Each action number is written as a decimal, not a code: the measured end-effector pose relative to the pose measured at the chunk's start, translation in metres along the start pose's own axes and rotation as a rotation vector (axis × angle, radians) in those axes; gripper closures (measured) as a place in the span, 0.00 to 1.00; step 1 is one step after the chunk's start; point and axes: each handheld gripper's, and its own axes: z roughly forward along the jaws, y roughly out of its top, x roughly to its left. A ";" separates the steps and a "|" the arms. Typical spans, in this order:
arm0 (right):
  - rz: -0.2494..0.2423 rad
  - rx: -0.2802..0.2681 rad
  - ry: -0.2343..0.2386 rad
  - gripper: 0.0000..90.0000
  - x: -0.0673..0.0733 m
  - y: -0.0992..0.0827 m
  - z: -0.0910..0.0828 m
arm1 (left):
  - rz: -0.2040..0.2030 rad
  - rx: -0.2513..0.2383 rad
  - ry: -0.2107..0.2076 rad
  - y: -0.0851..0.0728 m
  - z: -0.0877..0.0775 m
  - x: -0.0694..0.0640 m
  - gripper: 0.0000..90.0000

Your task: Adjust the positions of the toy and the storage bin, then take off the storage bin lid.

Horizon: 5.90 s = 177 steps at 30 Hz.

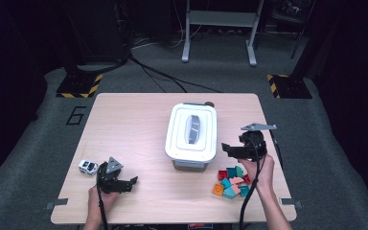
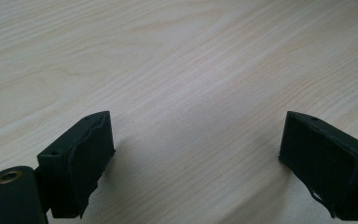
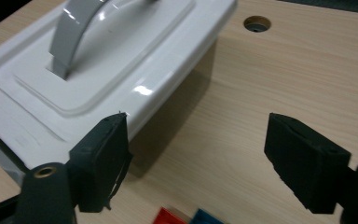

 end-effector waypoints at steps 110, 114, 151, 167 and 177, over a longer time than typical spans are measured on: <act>0.004 0.052 -0.147 0.08 -0.097 -0.165 0.006 | 0.124 -0.067 0.017 0.255 0.044 -0.137 0.75; 0.007 0.053 -0.147 0.08 -0.096 -0.165 0.006 | 0.125 -0.069 -0.013 0.255 0.043 -0.136 0.75; 0.011 0.053 -0.146 0.10 -0.096 -0.165 0.005 | 0.252 -0.090 -0.314 0.253 0.046 -0.154 0.75; 0.007 0.043 -0.150 0.11 -0.096 -0.165 0.005 | 0.261 -0.189 -0.243 0.260 0.025 -0.158 0.75; 0.006 0.040 -0.150 0.12 -0.096 -0.165 0.005 | 0.227 -0.228 -0.203 0.267 0.005 -0.138 0.75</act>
